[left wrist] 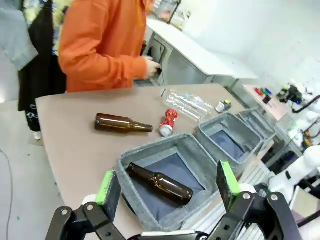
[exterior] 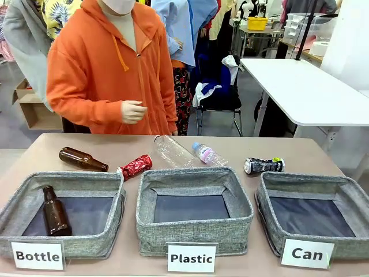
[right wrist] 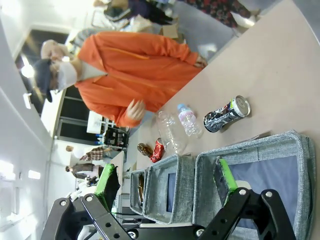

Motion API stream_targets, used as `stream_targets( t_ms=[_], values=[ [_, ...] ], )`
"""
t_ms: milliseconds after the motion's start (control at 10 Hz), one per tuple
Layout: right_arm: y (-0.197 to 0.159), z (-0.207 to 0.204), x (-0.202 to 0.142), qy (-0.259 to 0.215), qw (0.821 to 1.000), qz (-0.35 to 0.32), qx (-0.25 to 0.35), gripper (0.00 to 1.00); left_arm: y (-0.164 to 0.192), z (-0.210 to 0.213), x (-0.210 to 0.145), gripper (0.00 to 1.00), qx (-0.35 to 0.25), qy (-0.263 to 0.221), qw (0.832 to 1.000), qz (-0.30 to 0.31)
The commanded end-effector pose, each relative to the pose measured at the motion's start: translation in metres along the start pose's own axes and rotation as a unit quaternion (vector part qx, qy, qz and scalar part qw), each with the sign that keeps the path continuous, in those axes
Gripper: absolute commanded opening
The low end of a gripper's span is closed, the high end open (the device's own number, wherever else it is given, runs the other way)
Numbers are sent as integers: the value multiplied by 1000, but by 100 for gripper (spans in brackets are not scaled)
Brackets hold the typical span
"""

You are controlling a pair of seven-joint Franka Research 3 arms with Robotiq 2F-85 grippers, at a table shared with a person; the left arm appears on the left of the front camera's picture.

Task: Sort the can waste into the basket.
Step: Pick up the can waste from the table and place it in the right Fabric basket.

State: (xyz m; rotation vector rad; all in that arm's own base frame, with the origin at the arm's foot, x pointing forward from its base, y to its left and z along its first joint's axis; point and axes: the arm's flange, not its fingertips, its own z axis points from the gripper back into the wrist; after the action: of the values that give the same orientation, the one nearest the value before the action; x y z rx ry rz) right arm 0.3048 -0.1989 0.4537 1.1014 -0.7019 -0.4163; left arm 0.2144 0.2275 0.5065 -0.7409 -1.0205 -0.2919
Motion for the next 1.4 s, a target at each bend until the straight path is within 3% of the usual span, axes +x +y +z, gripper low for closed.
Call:
stream_targets(
  t_ms=[0,200,300,500,700,800,1100,1200,1300],
  values=[
    [-1,-2,2,-9,1000,13,13,100,-3,-36,40,100,-2,46,998,-33],
    [-1,-2,2,-9,1000,13,13,100,-19,-103,85,100,-2,119,991,-63],
    [-1,-2,2,-9,1000,13,13,100,-29,-158,104,100,0,178,980,-87],
    [-1,-2,2,-9,1000,13,13,100,-46,-256,118,100,-14,280,949,-142],
    [-1,-2,2,-9,1000,13,13,100,-58,-344,108,100,-15,350,915,-198],
    [-1,-2,2,-9,1000,13,13,100,-66,-380,98,100,2,369,903,-219],
    [-1,-2,2,-9,1000,13,13,100,-88,-478,45,100,-32,429,857,-284],
    [-1,-2,2,-9,1000,13,13,100,-93,-489,37,100,-21,424,854,-301],
    [-1,-2,2,-9,1000,13,13,100,-92,-484,52,100,61,403,876,-256]
  ],
)
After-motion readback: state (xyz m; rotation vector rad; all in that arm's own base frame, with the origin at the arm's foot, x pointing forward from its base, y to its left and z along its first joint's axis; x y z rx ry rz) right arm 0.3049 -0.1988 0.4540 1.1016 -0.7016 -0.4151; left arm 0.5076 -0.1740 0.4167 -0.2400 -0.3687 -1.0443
